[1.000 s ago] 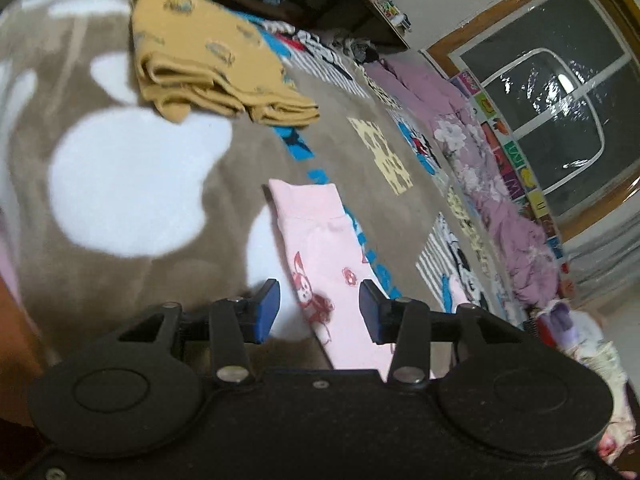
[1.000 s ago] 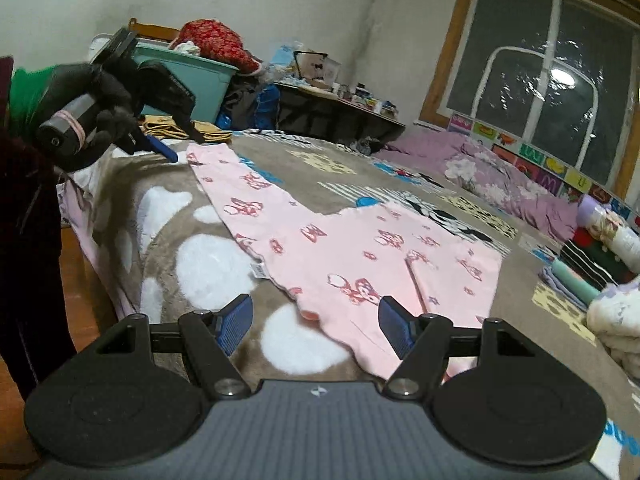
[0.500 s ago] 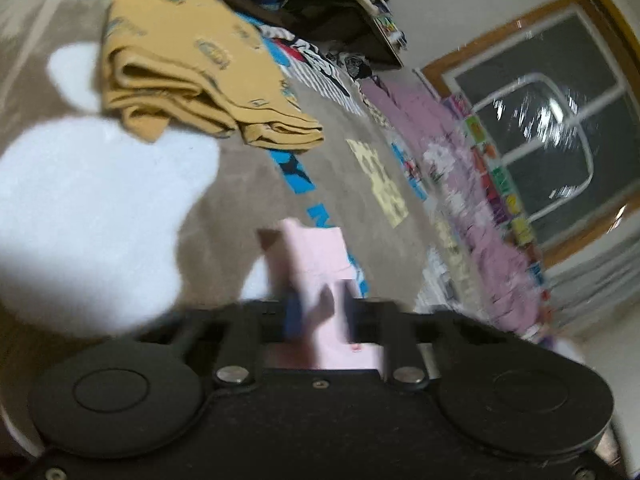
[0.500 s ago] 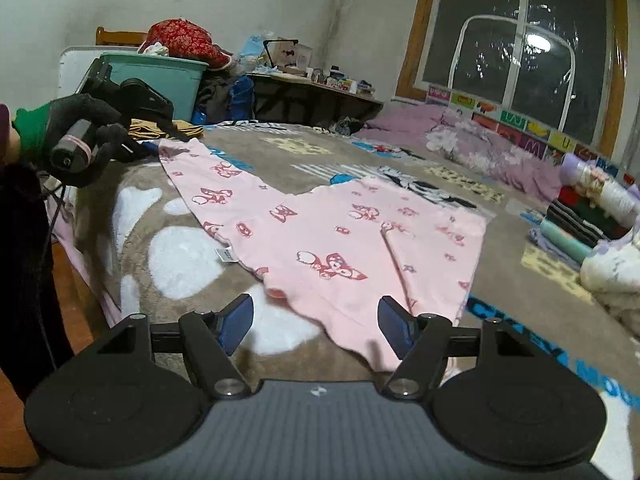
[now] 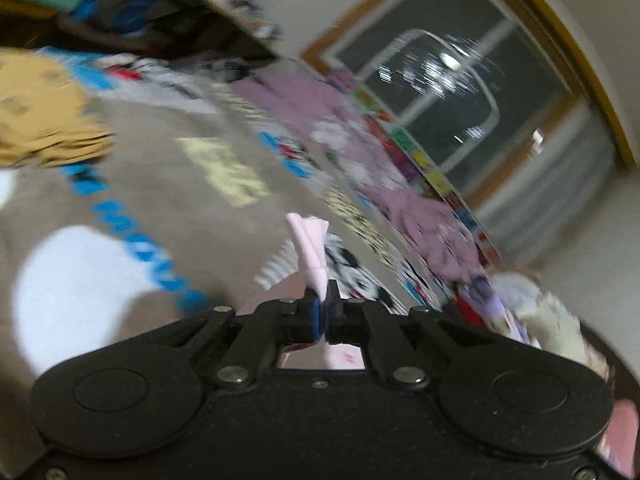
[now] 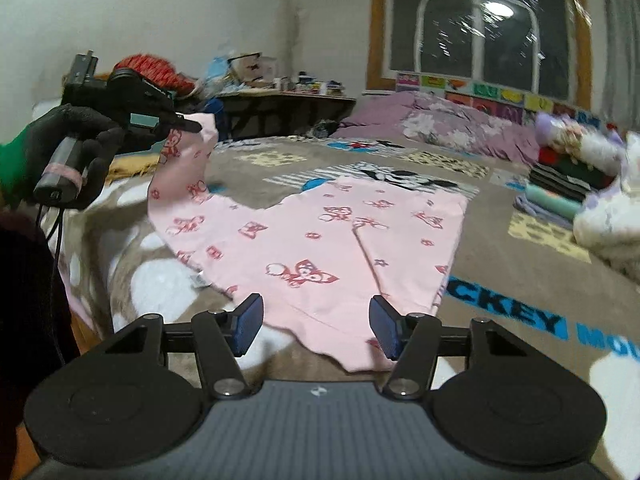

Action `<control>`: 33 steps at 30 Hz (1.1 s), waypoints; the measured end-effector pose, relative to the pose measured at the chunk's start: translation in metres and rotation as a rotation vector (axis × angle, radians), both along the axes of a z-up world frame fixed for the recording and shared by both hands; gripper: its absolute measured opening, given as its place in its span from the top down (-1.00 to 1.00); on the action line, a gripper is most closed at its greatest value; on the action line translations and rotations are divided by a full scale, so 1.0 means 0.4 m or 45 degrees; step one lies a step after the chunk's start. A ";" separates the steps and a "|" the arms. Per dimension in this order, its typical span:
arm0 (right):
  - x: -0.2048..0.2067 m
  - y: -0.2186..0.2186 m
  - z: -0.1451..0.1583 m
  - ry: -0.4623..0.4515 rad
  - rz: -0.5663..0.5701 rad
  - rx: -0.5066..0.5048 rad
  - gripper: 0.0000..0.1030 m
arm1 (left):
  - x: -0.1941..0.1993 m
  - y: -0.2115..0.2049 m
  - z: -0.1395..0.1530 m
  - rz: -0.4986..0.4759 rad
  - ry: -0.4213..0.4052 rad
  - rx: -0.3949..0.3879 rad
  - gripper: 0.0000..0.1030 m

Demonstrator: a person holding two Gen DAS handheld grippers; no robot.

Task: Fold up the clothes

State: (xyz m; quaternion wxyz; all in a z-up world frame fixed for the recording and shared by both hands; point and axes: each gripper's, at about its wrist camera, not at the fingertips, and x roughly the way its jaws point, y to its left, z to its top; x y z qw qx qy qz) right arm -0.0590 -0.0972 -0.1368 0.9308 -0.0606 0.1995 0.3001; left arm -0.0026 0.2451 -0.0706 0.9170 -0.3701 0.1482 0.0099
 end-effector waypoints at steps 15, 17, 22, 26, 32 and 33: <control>0.105 -0.227 -0.040 0.352 -0.227 0.657 -0.08 | 0.106 -0.362 0.027 -0.310 -0.001 0.363 1.00; 0.115 -0.245 -0.046 0.388 -0.226 0.744 -0.08 | 0.116 -0.408 0.018 -0.350 0.007 0.418 1.00; 0.145 -0.310 -0.081 0.508 -0.264 1.031 -0.08 | 0.137 -0.518 -0.013 -0.445 0.036 0.546 1.00; 0.166 -0.362 -0.116 0.574 -0.330 1.217 -0.09 | 0.150 -0.595 -0.043 -0.508 0.057 0.637 1.00; 0.202 -0.407 -0.160 0.627 -0.393 1.375 -0.09 | 0.165 -0.694 -0.098 -0.585 0.081 0.796 1.00; 0.208 -0.408 -0.163 0.630 -0.392 1.385 -0.09 | 0.167 -0.702 -0.106 -0.600 0.085 0.809 1.00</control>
